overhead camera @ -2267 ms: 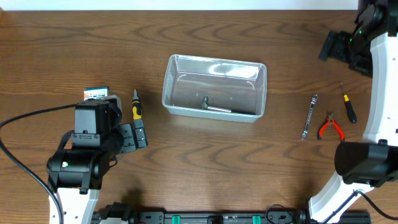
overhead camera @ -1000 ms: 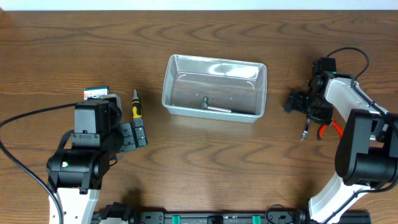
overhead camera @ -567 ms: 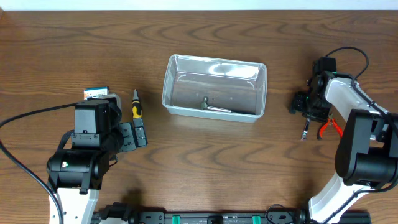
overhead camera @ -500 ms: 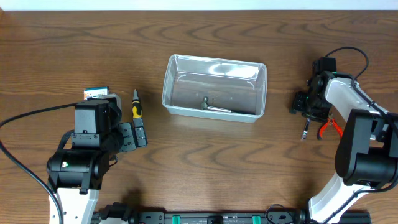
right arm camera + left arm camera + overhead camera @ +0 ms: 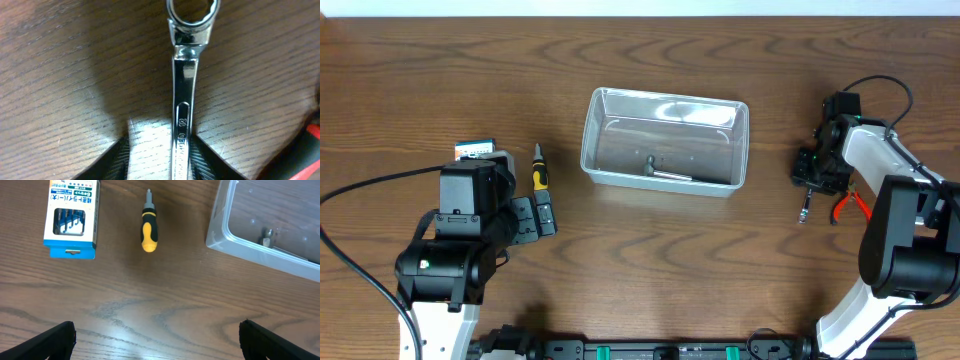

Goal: Pack container
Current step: 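Lower the right gripper and grasp the wrench shaft, then carry the wrench into the container and open the right gripper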

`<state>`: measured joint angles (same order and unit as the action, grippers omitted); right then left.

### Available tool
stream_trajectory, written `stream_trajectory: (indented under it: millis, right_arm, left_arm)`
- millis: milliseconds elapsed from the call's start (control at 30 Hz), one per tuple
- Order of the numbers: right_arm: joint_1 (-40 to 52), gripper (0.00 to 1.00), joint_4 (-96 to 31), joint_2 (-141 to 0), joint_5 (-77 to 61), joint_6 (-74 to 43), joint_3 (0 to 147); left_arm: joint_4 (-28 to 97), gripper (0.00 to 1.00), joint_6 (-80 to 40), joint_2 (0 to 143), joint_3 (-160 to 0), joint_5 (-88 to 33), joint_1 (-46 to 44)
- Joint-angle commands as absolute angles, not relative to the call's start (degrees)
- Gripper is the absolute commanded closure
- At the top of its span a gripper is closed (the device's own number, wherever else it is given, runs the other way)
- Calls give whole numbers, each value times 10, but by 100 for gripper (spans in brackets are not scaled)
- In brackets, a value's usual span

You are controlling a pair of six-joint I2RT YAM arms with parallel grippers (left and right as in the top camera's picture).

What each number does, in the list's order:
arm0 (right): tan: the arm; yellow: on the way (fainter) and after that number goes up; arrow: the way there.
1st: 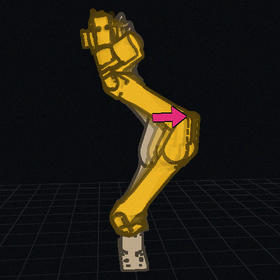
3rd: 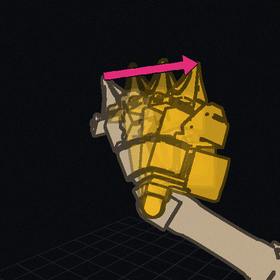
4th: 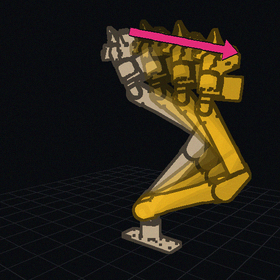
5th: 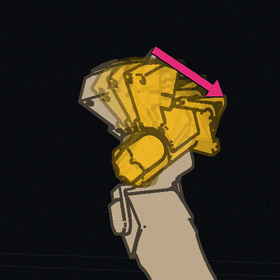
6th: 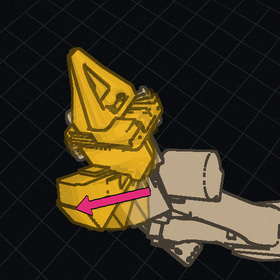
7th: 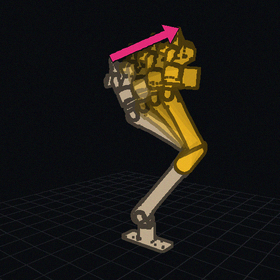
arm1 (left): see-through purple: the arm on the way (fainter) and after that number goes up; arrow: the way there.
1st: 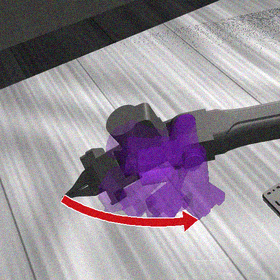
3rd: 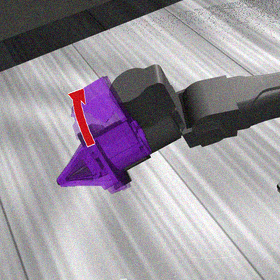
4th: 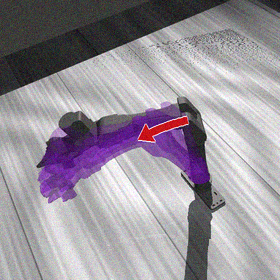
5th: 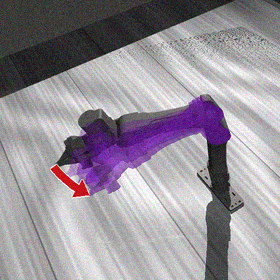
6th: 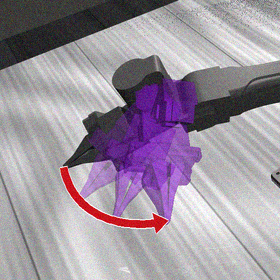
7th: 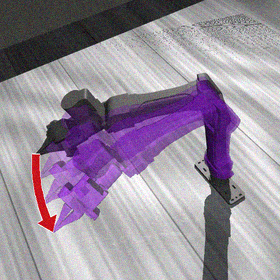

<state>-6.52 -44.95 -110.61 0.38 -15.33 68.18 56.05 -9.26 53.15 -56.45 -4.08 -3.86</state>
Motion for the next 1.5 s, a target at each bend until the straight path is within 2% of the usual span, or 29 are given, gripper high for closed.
stream_trajectory:
  millis: [0, 133, 233, 500, 633, 833, 933, 1200, 1333, 1467]
  right_arm:
    - [-63, 72, -450, -1122, -3, -154, 663]
    - [-63, 72, -450, -1122, -3, -154, 663]
    - [-63, 78, -450, -1122, -3, -154, 663]
    - [-63, 84, -450, -1122, -3, -154, 663]
    - [-63, 92, -450, -1122, -5, -154, 663]
    - [-63, 93, -450, -1122, -5, -154, 663]
    - [-63, 99, -450, -1122, -5, -154, 663]
    - [-63, 99, -435, -1121, -5, -153, 668]
    - [-60, 99, -460, -1110, -13, -128, 728]
    - [-36, 99, -537, -1089, -16, -49, 866]
  left_arm:
    - [561, 2, -101, 531, -578, -34, -39]
    - [561, 2, -101, 531, -578, -34, -39]
    - [561, 2, -101, 531, -578, -34, -39]
    - [561, 2, -101, 531, -578, -34, -39]
    - [561, 2, -101, 531, -578, -34, -39]
    - [561, 2, -101, 531, -578, -34, -39]
    - [561, 2, -101, 531, -578, -34, -39]
    - [561, 2, -101, 531, -578, -34, -39]
    - [561, 2, -101, 531, -578, -34, -39]
    - [561, 2, -101, 531, -578, -34, -39]
